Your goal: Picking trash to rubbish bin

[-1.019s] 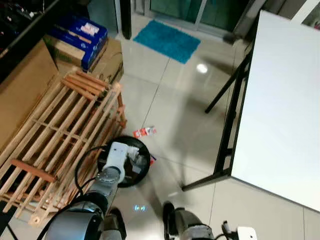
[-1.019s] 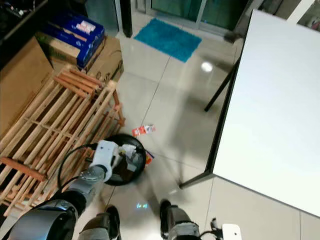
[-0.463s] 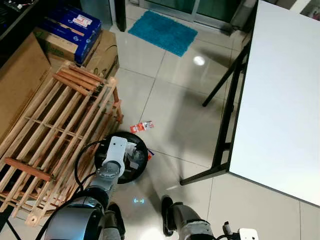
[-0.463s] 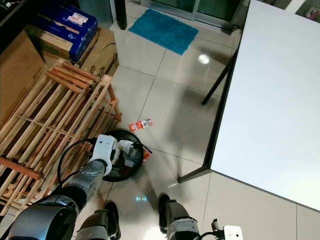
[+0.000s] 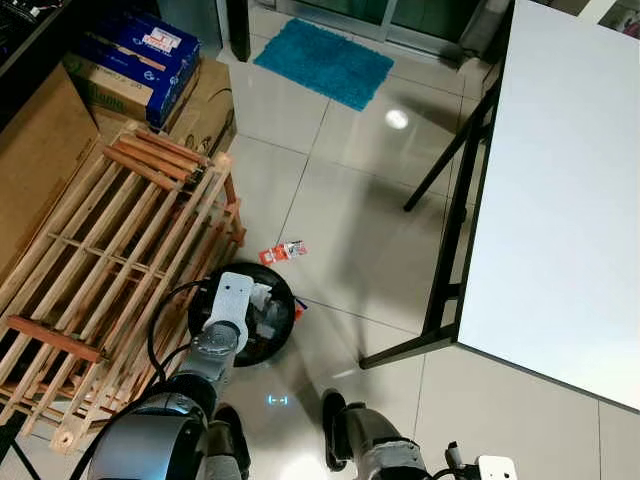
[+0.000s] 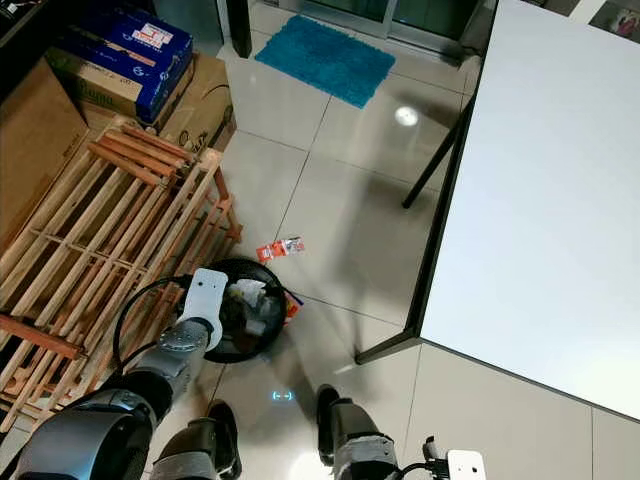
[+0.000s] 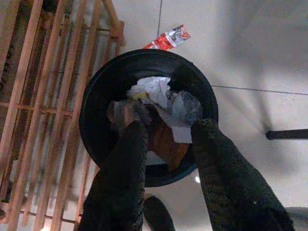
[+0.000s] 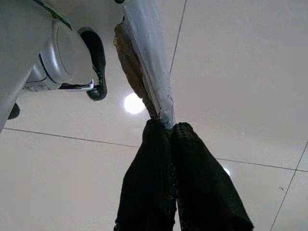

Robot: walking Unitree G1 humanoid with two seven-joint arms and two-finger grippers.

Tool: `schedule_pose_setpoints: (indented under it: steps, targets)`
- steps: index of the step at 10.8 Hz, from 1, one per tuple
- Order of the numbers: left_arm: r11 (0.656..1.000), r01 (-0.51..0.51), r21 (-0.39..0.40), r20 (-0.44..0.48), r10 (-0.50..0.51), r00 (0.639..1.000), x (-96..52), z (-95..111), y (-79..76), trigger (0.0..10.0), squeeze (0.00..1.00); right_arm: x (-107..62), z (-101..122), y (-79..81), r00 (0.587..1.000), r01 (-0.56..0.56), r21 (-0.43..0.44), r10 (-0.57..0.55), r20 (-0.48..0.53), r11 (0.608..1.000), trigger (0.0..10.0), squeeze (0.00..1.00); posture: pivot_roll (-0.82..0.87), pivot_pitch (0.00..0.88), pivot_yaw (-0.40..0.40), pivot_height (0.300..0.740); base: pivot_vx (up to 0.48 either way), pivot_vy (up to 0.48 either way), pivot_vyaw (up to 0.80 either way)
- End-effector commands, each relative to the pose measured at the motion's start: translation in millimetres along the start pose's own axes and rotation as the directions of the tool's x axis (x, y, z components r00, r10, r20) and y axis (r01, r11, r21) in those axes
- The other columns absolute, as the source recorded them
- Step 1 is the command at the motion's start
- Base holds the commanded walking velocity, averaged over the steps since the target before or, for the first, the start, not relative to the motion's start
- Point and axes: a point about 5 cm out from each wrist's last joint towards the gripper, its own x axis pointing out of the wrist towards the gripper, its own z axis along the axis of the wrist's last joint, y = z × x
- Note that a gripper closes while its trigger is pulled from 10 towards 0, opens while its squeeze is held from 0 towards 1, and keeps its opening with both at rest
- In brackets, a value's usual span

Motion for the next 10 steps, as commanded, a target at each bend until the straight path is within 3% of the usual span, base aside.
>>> schedule_pose_setpoints:
  steps: [1,3,4,7,8,10]
  targets:
    - [1.0,0.006,0.007,-0.039,-0.006,0.999,-3.2,-17,-4.8,10.0,0.0,-5.3,-16,-3.9,0.998,0.017,0.012,-0.016,-0.061,1.0,10.0,0.0,-0.23,0.337,-0.118,0.74,0.0,0.0,0.0]
    - [1.0,0.005,-0.031,-0.087,-0.008,0.996,-10.8,-46,-1.7,10.0,0.0,-0.9,-9,0.9,0.999,0.014,0.018,-0.013,-0.052,1.0,10.0,0.0,-0.2,0.319,-0.102,0.74,0.0,0.0,0.0]
    - [0.999,0.034,-0.01,-0.098,-0.035,0.995,-16.7,-62,-3.5,10.0,0.0,1.6,-5,3.9,0.999,0.01,0.017,-0.009,-0.051,1.0,10.0,0.0,-0.17,0.301,-0.09,0.74,0.0,0.0,0.0]
    - [0.998,0.065,-0.01,-0.231,-0.066,0.971,-48.7,-132,-10.6,10.0,0.0,12.3,14,13.2,0.999,0.008,0.017,-0.007,-0.046,1.0,10.0,0.0,-0.11,0.21,-0.058,0.74,0.0,0.0,0.0]
    - [0.998,0.071,-0.004,-0.273,-0.069,0.959,-57.7,-148,-13.4,10.0,0.0,14.8,19,15.0,0.999,0.003,0.0,-0.003,-0.053,1.0,10.0,0.0,-0.1,0.185,-0.055,0.74,0.0,0.0,0.0]
    - [0.999,0.049,0.0,-0.299,-0.046,0.953,-64.8,-159,-8.8,10.0,0.0,19.4,32,18.5,0.998,-0.044,-0.066,0.041,-0.048,0.997,10.0,0.0,-0.07,0.129,-0.056,0.74,0.0,0.0,0.0]
